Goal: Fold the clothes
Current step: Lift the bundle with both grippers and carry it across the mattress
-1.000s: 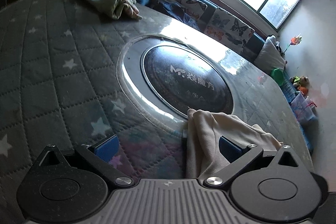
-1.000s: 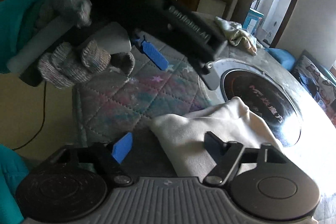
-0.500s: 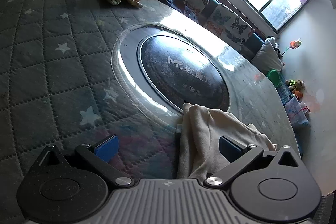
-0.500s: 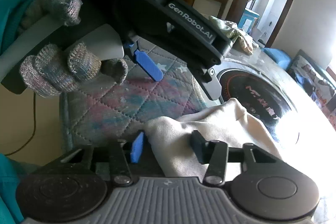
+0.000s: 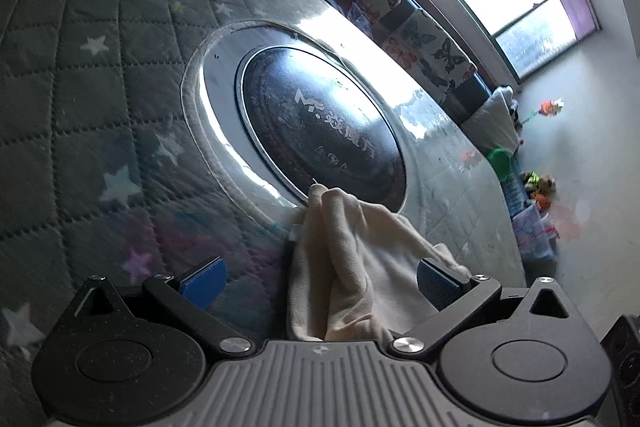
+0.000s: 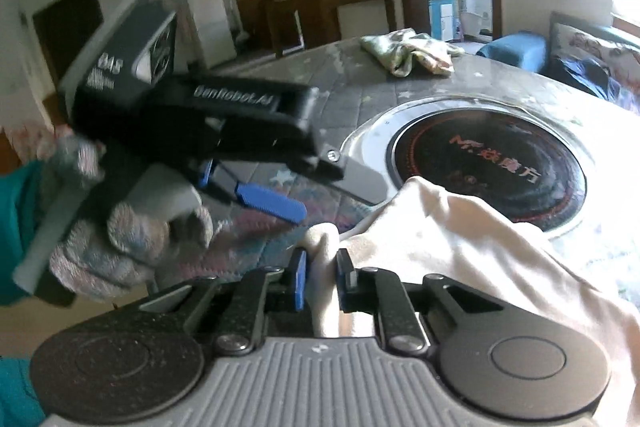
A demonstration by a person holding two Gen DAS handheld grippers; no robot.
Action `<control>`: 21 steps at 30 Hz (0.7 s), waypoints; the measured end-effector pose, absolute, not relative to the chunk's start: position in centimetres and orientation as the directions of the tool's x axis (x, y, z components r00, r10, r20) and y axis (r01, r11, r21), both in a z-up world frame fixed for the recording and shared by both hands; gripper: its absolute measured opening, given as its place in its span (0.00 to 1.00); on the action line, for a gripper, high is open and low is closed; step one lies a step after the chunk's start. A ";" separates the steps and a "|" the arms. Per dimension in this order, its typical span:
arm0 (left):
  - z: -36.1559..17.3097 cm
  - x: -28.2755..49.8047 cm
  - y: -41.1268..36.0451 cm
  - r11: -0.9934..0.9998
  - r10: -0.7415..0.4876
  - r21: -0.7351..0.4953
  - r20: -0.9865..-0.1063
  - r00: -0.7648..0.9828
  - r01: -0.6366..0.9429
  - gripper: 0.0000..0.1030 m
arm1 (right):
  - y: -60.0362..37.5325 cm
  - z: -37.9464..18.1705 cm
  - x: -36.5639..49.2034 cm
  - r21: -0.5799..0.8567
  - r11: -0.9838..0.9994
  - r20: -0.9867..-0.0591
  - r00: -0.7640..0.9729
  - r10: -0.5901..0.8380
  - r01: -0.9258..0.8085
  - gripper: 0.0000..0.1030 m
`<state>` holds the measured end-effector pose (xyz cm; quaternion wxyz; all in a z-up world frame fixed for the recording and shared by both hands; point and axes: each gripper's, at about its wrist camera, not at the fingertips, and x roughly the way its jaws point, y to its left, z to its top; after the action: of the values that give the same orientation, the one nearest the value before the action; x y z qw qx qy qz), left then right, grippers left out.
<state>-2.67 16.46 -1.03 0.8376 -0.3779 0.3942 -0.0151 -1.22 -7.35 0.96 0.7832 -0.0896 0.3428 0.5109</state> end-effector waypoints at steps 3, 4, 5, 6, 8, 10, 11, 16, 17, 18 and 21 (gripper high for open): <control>-1.3 -2.4 16.3 0.675 -0.351 -0.680 -0.636 0.687 -0.285 1.00 | -8.2 1.2 -0.4 0.251 0.462 -0.607 0.234 0.760 -0.851 0.13; -1.3 -2.3 16.2 0.669 -0.357 -0.686 -0.635 0.685 -0.286 1.00 | -8.4 1.3 -0.3 0.259 0.459 -0.599 0.231 0.767 -0.850 0.13; -1.4 -2.2 16.1 0.663 -0.363 -0.691 -0.633 0.684 -0.287 1.00 | -8.6 1.3 -0.2 0.270 0.458 -0.592 0.229 0.772 -0.847 0.13; -1.4 -2.0 15.9 0.658 -0.372 -0.697 -0.630 0.681 -0.285 1.00 | -8.7 1.3 -0.1 0.281 0.457 -0.585 0.226 0.779 -0.844 0.13; -1.5 -1.8 15.6 0.649 -0.388 -0.707 -0.626 0.676 -0.282 1.00 | -8.9 1.5 0.0 0.303 0.452 -0.567 0.222 0.793 -0.839 0.13; -1.6 -1.6 15.4 0.640 -0.399 -0.715 -0.623 0.672 -0.282 1.00 | -9.5 1.6 0.1 0.329 0.445 -0.544 0.218 0.811 -0.833 0.13; -1.6 -1.5 15.3 0.636 -0.404 -0.719 -0.622 0.671 -0.283 1.00 | -9.9 1.7 0.2 0.345 0.440 -0.530 0.215 0.820 -0.829 0.10; -1.9 -0.9 15.0 0.603 -0.429 -0.743 -0.607 0.669 -0.288 1.00 | -10.6 1.9 0.4 0.351 0.455 -0.514 0.238 0.824 -0.818 0.09; -1.9 -0.9 15.0 0.601 -0.430 -0.745 -0.607 0.668 -0.290 1.00 | -10.6 1.7 0.5 0.346 0.463 -0.521 0.243 0.818 -0.816 0.09; -1.9 -0.8 15.0 0.598 -0.431 -0.747 -0.607 0.668 -0.292 1.00 | -10.6 1.5 0.4 0.330 0.467 -0.532 0.247 0.810 -0.820 0.09; -1.9 -0.8 15.2 0.601 -0.432 -0.742 -0.613 0.661 -0.296 1.00 | -10.4 1.0 -0.1 0.298 0.455 -0.564 0.230 0.793 -0.839 0.16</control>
<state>-0.77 15.21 -1.88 0.7956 -0.4445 0.4095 -0.0430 -0.06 -10.43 0.96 0.7834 -0.0339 0.3375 0.5207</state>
